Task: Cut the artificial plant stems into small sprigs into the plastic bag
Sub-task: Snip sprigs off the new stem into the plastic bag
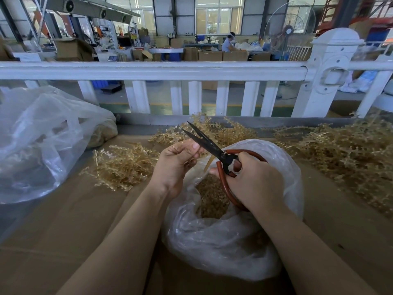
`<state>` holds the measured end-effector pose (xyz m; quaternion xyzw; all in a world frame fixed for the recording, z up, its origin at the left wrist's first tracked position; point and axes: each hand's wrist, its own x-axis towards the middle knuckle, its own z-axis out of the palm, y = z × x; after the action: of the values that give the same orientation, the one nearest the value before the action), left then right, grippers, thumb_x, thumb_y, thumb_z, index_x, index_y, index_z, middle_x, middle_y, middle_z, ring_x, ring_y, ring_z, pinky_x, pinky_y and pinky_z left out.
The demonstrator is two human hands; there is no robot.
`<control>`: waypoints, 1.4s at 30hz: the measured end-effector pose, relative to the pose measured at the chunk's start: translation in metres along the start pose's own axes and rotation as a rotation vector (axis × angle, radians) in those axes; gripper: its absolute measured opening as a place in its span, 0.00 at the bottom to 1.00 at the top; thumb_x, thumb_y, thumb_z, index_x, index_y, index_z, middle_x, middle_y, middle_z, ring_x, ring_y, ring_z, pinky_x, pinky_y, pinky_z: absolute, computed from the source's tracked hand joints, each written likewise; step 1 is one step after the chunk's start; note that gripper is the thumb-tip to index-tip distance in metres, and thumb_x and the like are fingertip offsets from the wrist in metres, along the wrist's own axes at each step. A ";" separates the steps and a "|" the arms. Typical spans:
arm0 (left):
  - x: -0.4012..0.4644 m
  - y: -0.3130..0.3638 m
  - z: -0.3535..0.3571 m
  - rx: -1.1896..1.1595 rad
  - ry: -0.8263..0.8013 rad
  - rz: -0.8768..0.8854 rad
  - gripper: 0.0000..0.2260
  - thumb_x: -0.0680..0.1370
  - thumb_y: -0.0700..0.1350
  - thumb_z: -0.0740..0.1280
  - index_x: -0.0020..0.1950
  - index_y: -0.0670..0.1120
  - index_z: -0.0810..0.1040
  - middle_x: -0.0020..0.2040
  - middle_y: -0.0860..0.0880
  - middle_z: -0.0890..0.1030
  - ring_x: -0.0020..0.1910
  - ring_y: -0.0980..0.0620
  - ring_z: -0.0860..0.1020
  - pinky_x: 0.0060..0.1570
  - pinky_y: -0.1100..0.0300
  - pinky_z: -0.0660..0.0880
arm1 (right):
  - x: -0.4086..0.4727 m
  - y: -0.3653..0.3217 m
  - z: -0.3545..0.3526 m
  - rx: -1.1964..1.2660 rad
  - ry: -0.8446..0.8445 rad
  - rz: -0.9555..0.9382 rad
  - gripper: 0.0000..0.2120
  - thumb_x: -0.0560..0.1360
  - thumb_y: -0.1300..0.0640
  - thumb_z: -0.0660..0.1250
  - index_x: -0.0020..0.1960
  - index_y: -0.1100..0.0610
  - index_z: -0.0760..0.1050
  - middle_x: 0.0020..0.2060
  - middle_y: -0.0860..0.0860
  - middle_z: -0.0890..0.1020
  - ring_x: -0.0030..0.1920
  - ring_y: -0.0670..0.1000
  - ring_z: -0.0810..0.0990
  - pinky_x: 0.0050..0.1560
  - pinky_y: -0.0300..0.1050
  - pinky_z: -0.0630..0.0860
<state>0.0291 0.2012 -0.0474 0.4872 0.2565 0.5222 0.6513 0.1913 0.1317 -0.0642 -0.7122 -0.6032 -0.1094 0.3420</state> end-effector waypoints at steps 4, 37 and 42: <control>0.000 -0.001 0.000 0.020 0.006 0.005 0.06 0.72 0.41 0.71 0.36 0.49 0.85 0.33 0.53 0.80 0.34 0.58 0.74 0.38 0.67 0.73 | 0.000 -0.001 -0.001 0.030 0.015 -0.005 0.27 0.67 0.23 0.58 0.32 0.45 0.58 0.24 0.40 0.63 0.24 0.40 0.63 0.28 0.34 0.56; 0.002 -0.006 -0.007 -0.088 -0.020 -0.023 0.02 0.70 0.37 0.71 0.41 0.41 0.82 0.37 0.45 0.84 0.37 0.52 0.83 0.49 0.59 0.81 | 0.001 0.009 0.007 -0.038 -0.018 0.000 0.25 0.70 0.26 0.66 0.35 0.43 0.59 0.29 0.37 0.66 0.29 0.38 0.65 0.29 0.34 0.55; 0.003 -0.007 -0.009 -0.057 -0.002 -0.027 0.02 0.69 0.37 0.71 0.40 0.41 0.81 0.38 0.45 0.84 0.38 0.51 0.84 0.45 0.60 0.81 | 0.000 0.009 0.006 -0.043 -0.026 -0.004 0.21 0.71 0.28 0.65 0.39 0.44 0.66 0.32 0.37 0.70 0.30 0.37 0.66 0.29 0.33 0.58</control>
<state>0.0252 0.2072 -0.0566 0.4654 0.2473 0.5201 0.6721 0.1981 0.1357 -0.0719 -0.7195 -0.6065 -0.1139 0.3186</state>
